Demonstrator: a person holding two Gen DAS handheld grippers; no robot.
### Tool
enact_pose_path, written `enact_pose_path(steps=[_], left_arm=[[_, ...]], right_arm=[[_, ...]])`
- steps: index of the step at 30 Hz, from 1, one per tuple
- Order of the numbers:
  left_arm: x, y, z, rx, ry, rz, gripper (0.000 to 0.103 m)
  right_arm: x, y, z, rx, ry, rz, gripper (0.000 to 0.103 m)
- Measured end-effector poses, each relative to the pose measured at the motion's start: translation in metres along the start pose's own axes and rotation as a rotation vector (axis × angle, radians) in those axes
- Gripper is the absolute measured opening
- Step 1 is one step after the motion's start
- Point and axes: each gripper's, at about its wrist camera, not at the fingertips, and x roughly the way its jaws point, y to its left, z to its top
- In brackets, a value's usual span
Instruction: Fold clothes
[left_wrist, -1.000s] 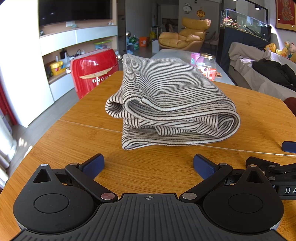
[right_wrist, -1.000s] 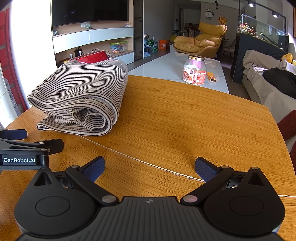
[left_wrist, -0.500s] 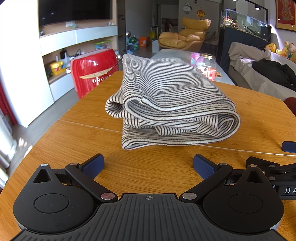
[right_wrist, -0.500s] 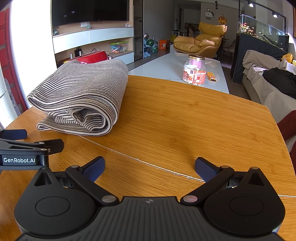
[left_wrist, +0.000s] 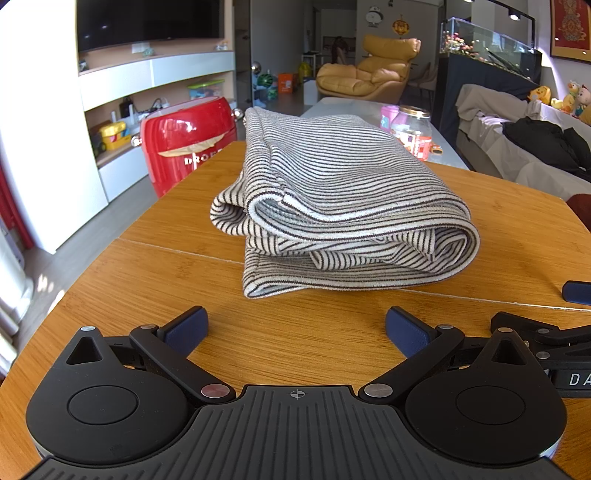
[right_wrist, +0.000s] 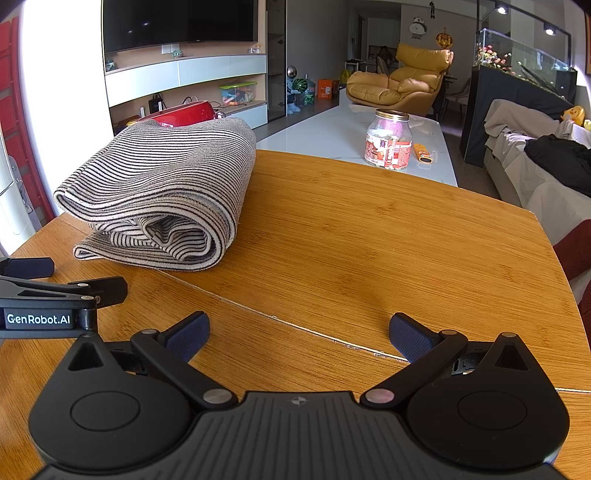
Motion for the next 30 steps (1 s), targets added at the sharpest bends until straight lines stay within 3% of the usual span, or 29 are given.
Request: enact_pose_path(steps=[19,24,30], left_arm=[[0.0001,0.0001,0.0002,0.000,0.000,0.000,0.103],[0.0006,-0.0041,0.0000,0.056,0.004,-0.072,0.103],[-0.0018,-0.0056,-0.0012,0.035,0.025,-0.049,0.103]], right_arm=[[-0.0001,0.0004,-0.0001,0.000,0.000,0.000,0.103],[-0.0007,-0.0003,-0.0002,0.000,0.000,0.001,0.103],[-0.0016,0.0003,0.0000,-0.001,0.000,0.000,0.103]])
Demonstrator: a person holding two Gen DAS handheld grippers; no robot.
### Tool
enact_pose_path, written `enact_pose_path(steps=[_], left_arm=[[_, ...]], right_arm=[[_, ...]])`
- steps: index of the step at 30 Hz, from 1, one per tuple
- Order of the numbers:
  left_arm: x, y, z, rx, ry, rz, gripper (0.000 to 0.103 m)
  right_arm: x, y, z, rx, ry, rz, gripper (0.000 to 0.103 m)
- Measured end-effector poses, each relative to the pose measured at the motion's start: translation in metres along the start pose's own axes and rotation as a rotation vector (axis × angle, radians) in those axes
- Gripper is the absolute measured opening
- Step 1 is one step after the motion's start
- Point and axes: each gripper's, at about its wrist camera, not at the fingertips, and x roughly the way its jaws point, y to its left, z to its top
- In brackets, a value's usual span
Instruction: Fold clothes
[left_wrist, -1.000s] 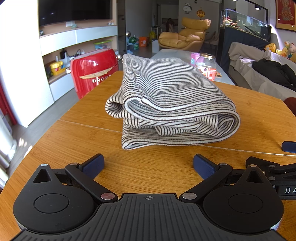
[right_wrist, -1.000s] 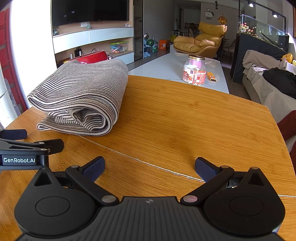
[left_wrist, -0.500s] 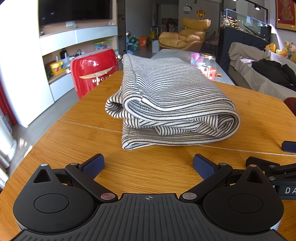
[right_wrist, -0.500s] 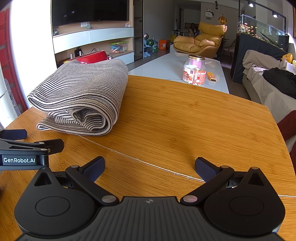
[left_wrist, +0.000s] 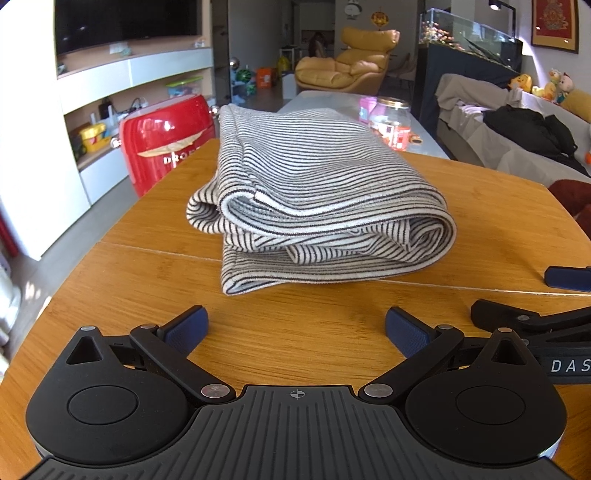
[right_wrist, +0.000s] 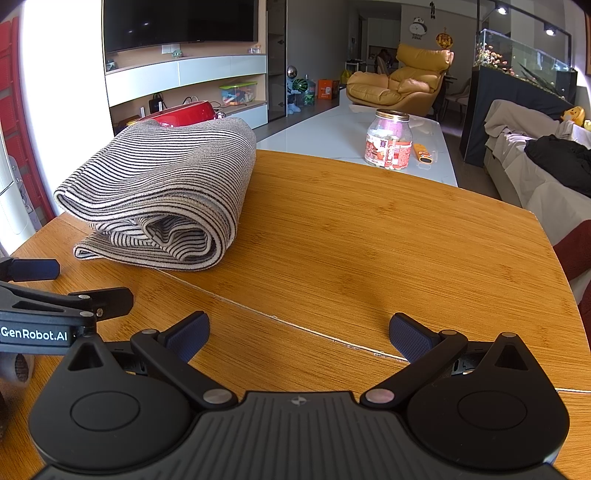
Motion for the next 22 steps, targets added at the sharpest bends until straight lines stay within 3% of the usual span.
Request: enact_pose_path(steps=[11,22], left_arm=[[-0.004,0.004,-0.001,-0.044,0.000,0.052,0.103],[-0.013,0.013,-0.006,-0.052,-0.009,0.018,0.103]], right_arm=[[-0.002,0.004,-0.002,0.000,0.000,-0.001,0.103],[0.011,0.017,0.009,0.033,-0.001,-0.042,0.103]])
